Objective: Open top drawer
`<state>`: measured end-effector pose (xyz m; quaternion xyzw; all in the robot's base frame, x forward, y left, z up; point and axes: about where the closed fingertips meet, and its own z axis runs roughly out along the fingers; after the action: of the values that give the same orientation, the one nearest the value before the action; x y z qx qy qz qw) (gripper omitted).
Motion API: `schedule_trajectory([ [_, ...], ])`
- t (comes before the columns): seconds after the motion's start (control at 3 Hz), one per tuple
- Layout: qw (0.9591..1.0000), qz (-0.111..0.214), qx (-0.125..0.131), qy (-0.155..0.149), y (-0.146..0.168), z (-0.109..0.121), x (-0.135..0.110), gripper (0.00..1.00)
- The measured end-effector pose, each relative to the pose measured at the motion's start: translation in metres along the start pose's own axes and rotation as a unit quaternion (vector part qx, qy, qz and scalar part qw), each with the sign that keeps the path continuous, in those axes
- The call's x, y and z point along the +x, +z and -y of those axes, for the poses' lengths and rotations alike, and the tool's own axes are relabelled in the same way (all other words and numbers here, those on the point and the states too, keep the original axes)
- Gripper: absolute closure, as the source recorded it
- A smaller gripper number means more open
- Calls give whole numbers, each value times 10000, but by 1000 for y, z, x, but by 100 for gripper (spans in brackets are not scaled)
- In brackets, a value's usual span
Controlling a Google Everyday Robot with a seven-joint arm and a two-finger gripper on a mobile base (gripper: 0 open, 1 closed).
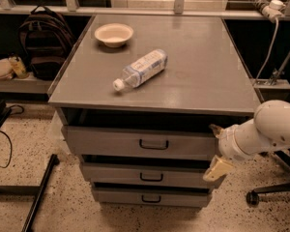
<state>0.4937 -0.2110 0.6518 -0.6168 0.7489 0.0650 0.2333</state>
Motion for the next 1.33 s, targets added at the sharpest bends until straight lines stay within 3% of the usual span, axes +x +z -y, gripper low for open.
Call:
schedule_trajectory([
  [1.0, 10000, 1, -3, 1, -15, 3, -7, 89],
  [1.33, 9999, 10, -102, 37, -26, -14, -11, 100],
])
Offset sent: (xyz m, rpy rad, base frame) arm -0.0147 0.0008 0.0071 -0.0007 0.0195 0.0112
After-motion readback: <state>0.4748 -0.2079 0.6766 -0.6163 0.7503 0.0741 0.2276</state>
